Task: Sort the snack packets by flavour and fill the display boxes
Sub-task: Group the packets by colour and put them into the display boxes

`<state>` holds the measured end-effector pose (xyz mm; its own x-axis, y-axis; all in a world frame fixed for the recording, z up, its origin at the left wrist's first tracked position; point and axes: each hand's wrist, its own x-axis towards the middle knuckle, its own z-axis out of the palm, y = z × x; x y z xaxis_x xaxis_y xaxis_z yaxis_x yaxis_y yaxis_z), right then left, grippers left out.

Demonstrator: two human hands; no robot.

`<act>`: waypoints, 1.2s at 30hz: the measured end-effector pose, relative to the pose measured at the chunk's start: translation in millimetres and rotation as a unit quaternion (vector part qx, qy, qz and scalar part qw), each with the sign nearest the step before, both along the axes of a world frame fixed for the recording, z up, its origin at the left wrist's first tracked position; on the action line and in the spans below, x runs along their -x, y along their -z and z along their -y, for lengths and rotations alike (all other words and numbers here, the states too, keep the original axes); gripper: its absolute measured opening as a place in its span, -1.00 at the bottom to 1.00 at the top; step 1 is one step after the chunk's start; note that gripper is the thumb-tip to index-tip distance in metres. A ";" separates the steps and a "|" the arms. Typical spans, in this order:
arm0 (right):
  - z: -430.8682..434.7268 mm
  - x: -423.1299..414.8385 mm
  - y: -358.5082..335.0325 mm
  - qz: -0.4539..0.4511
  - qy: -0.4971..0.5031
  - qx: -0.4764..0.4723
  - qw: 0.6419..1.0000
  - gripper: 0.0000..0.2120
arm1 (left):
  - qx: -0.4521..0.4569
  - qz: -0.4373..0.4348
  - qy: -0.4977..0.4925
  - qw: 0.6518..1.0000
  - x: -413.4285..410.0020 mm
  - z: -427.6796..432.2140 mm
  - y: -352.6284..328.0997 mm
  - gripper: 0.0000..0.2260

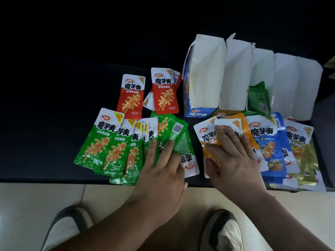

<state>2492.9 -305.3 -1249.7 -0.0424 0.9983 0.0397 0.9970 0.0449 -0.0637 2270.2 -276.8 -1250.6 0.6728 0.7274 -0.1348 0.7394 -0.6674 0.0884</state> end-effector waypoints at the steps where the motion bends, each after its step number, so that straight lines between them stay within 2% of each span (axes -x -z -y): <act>1: -0.2 1.8 1.0 0.004 -0.003 -0.004 1.000 -0.65 | 0.006 0.017 0.009 1.000 1.7 -1.2 2.4 -0.51; 3: -1.0 8.2 2.1 0.009 -0.014 -0.010 1.000 -0.62 | 0.023 0.040 0.021 0.999 7.2 -1.2 6.4 -0.50; 6: -4.9 21.7 0.9 0.000 -0.049 -0.008 0.999 -0.60 | 0.027 0.106 0.003 0.994 17.1 1.6 8.6 -0.59; 9: -9.4 38.7 3.8 -0.058 -0.105 0.019 0.993 -0.64 | 0.023 0.181 -0.063 0.981 35.7 -6.5 3.2 -0.63; 12: -15.3 52.5 6.0 -0.074 -0.104 0.049 0.991 -0.62 | 0.015 0.153 -0.197 0.968 68.9 -23.8 6.6 -0.49; 14: -18.5 62.9 3.4 -0.038 -0.078 0.063 0.994 -0.57 | 0.039 0.100 -0.291 0.951 93.6 -31.9 12.6 -0.40; 16: -20.6 75.6 -1.7 0.004 -0.053 0.094 0.994 -0.49 | 0.080 0.084 -0.333 0.936 108.9 -31.1 18.8 -0.35; 18: -21.1 83.5 -2.2 0.021 -0.027 0.122 0.992 -0.41 | 0.085 0.100 -0.331 0.935 112.9 -25.8 23.0 -0.34; 21: -22.7 80.1 0.3 -0.020 -0.003 0.158 0.987 -0.37 | 0.072 0.118 -0.327 0.935 112.0 -22.9 26.8 -0.36; 28: -16.3 78.4 -0.8 -0.053 -0.032 0.134 0.989 -0.41 | 0.065 0.144 -0.321 0.934 97.8 -18.4 20.5 -0.38; 32: -23.3 87.7 -5.6 -0.024 -0.077 0.103 0.991 -0.47 | 0.090 0.120 -0.302 0.941 80.7 -12.1 10.3 -0.37; 34: -25.6 90.8 -3.6 -0.061 -0.082 0.071 0.992 -0.54 | 0.088 0.117 -0.301 0.942 80.6 -15.2 4.4 -0.41; 36: -28.2 94.1 -6.1 -0.111 -0.065 0.071 0.989 -0.52 | 0.081 0.144 -0.304 0.938 82.5 -20.3 -0.7 -0.49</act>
